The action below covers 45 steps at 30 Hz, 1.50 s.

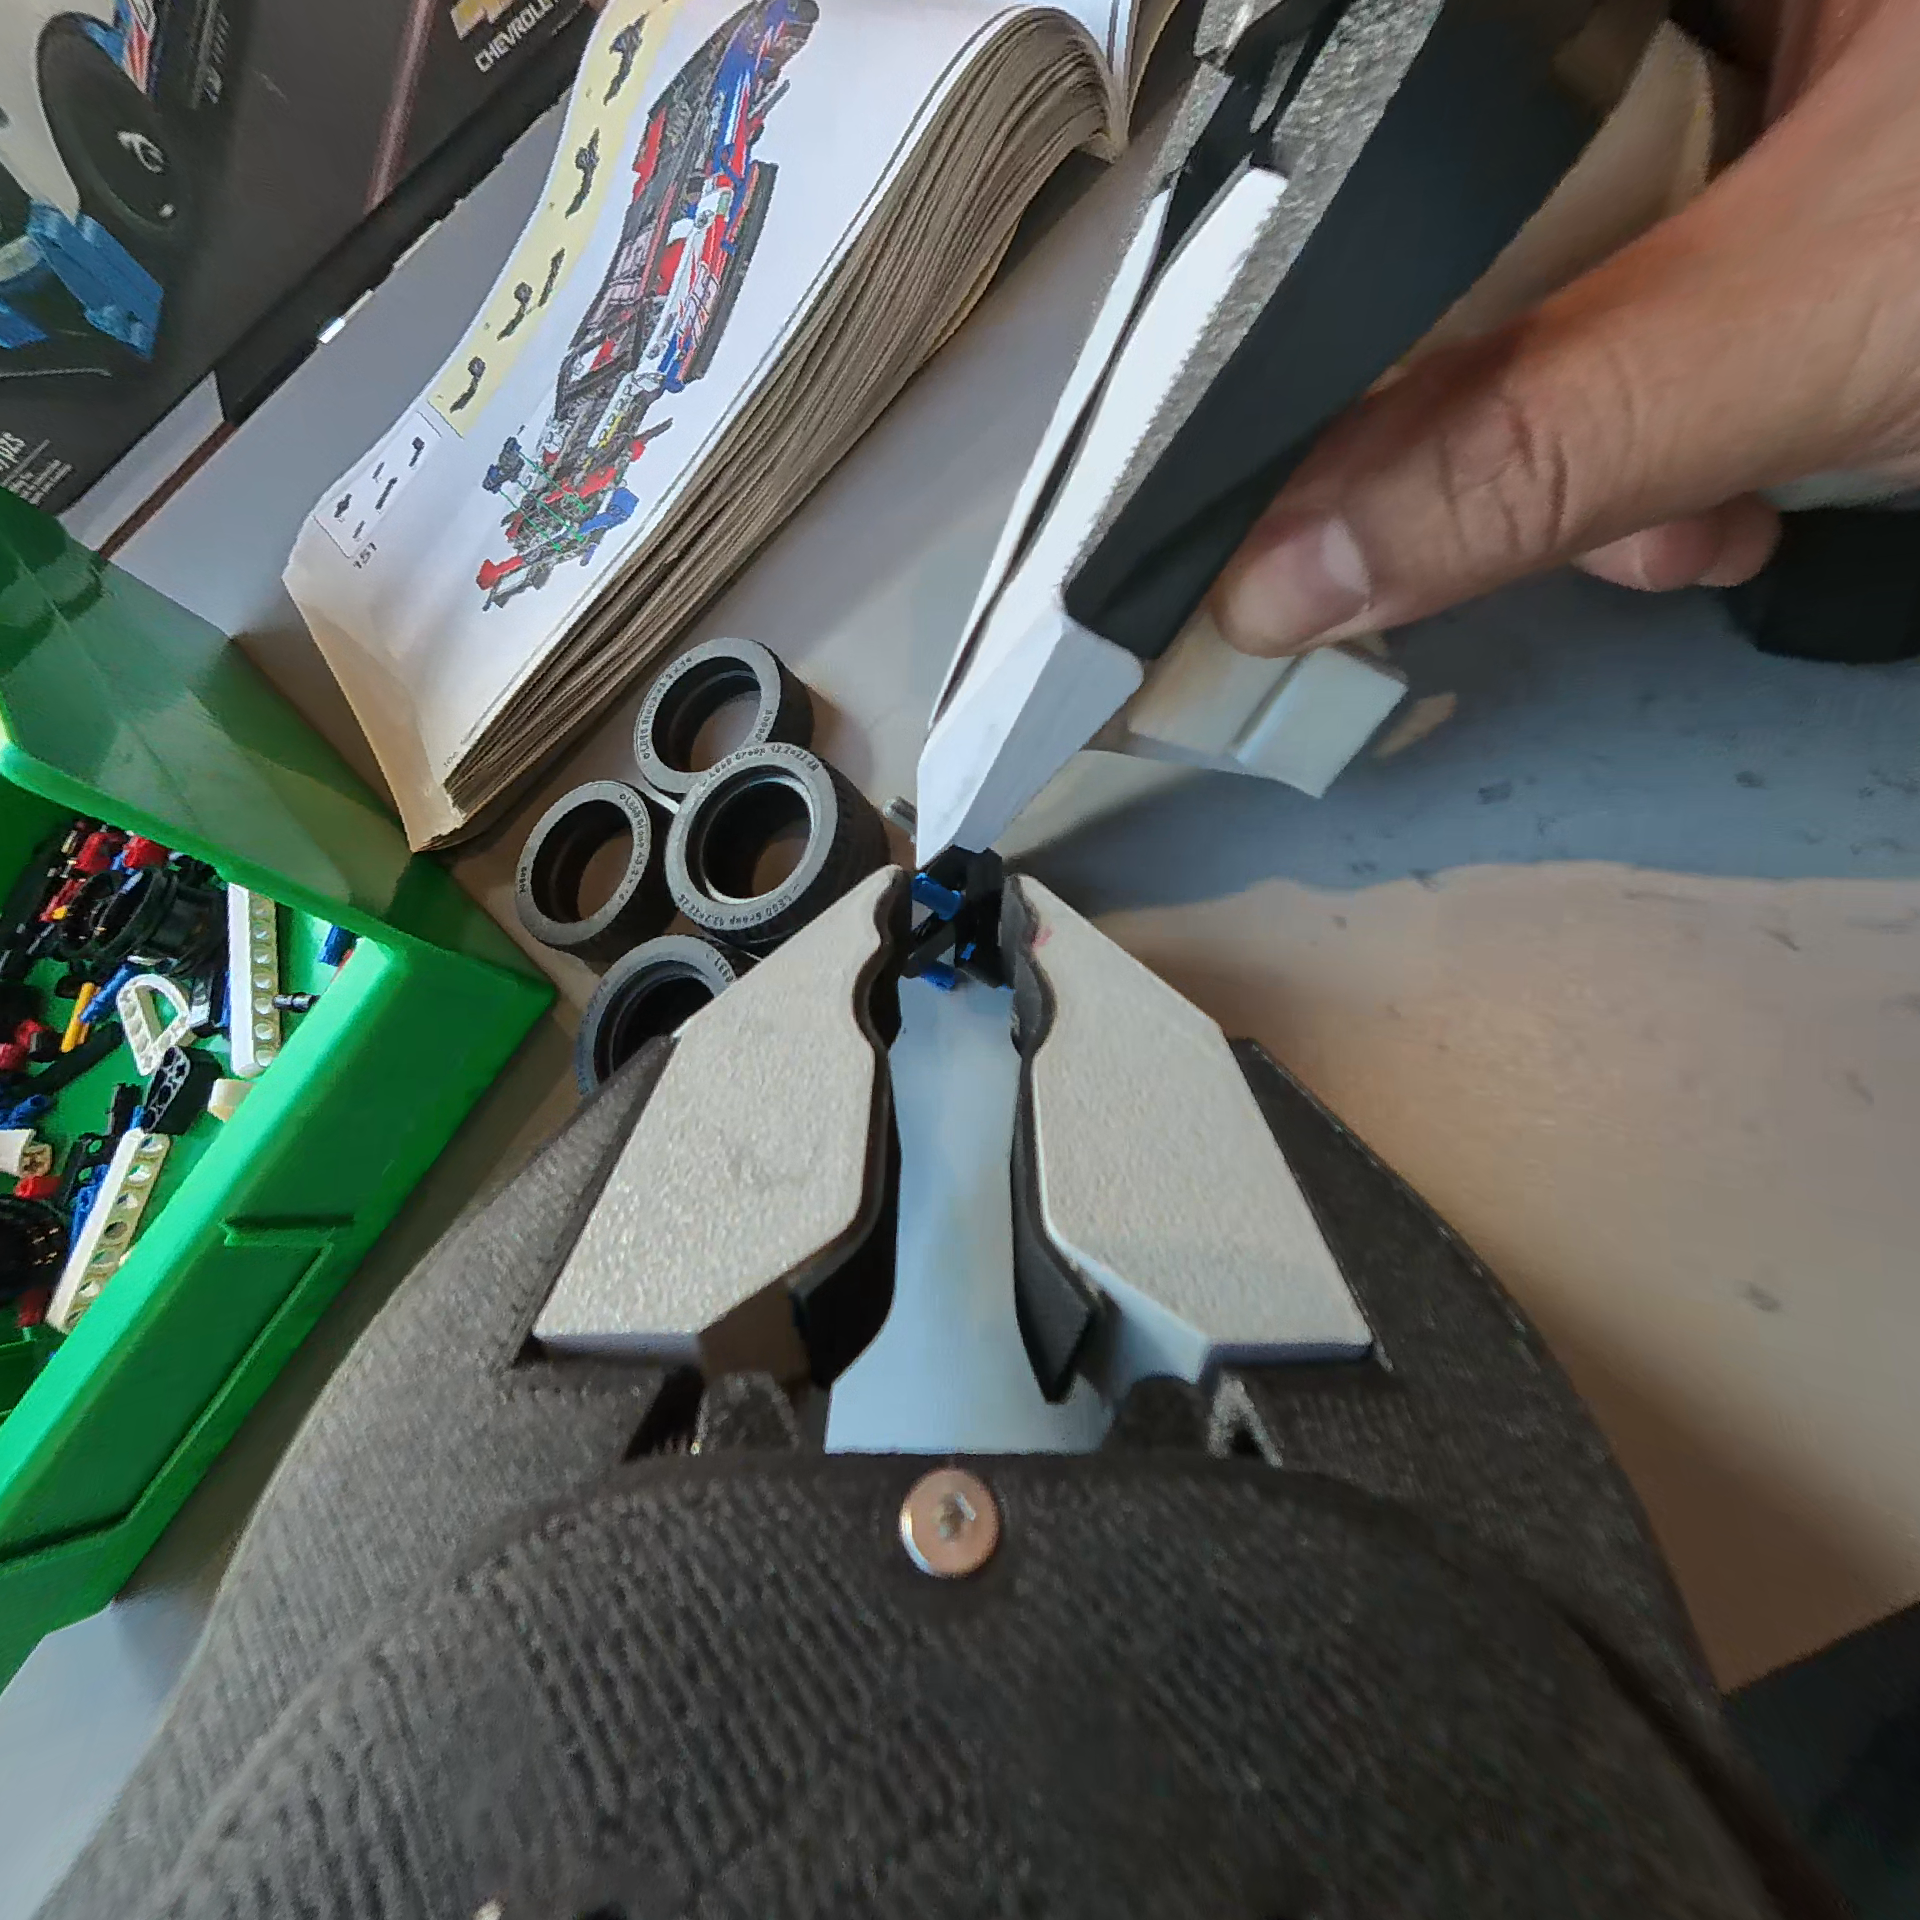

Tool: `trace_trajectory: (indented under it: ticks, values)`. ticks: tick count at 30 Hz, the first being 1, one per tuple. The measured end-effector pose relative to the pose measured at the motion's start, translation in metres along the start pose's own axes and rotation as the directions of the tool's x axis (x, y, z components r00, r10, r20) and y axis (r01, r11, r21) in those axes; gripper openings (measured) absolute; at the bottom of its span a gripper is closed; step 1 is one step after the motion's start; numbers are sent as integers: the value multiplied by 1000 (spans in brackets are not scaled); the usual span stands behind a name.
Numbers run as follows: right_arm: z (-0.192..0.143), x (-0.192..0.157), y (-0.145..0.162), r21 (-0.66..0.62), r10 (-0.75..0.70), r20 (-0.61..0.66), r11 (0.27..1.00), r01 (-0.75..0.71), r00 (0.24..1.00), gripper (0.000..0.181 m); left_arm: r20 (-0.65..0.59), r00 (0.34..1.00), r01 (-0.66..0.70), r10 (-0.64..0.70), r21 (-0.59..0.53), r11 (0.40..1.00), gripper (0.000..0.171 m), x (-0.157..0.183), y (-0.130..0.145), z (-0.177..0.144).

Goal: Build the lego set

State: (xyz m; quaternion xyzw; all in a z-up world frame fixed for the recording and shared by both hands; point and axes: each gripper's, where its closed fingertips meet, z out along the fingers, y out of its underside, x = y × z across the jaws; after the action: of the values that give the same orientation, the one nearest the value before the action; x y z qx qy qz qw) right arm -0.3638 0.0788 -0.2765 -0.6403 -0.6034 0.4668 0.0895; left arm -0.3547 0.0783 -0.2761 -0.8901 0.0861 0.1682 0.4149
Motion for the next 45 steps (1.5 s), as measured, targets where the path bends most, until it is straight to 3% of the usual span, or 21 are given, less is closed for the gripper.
trace_trajectory:
  ticks: [5, 10, 15, 18, 20, 25, 27, 29, 33, 41, 45]
  values:
    - [0, 1, 0, -3, 55, 39, 998, -55, 998, 5, -102, 991, 83, -82, 2, 997, 13, 2, 0, 2]
    - [-2, 5, -7, 10, 220, 171, 974, -225, 960, 4, -3, 998, -57, 57, 11, 998, 11, -4, -2, 6]
    - [-1, 7, -14, 48, 239, 171, 967, -251, 956, 3, -3, 999, -33, 33, 19, 999, 7, -10, -3, 8]
    - [-3, 6, -22, 89, 261, 217, 954, -285, 941, 4, -26, 999, 23, -21, 64, 998, 9, -16, -9, 7]
    - [-5, 3, -24, 92, 261, 261, 952, -293, 929, 6, -110, 989, 109, -99, 92, 990, 6, -17, -14, 3]
    - [-2, -1, -27, 97, 243, 268, 956, -277, 932, 5, -131, 988, 96, -80, 122, 988, 20, -17, -19, 0]
    - [-1, -4, -25, 86, 230, 269, 961, -261, 935, 6, -129, 985, 131, -113, 143, 981, 7, -22, -17, -2]
    - [-1, -5, -25, 85, 220, 268, 964, -251, 938, 6, -191, 967, 198, -170, 138, 971, 5, -22, -16, -3]
    - [-3, -3, -27, 98, 260, 288, 949, -298, 922, 5, -88, 995, 49, -36, 150, 987, 8, -23, -16, -1]
    - [-20, -5, -44, 199, 293, 411, 895, -399, 863, 7, -360, 867, 437, -344, 220, 872, 6, -30, -38, -7]
    - [-28, -12, -53, 191, 344, 542, 838, -511, 767, 6, -490, 767, 574, -414, 237, 784, 5, -32, -46, -17]
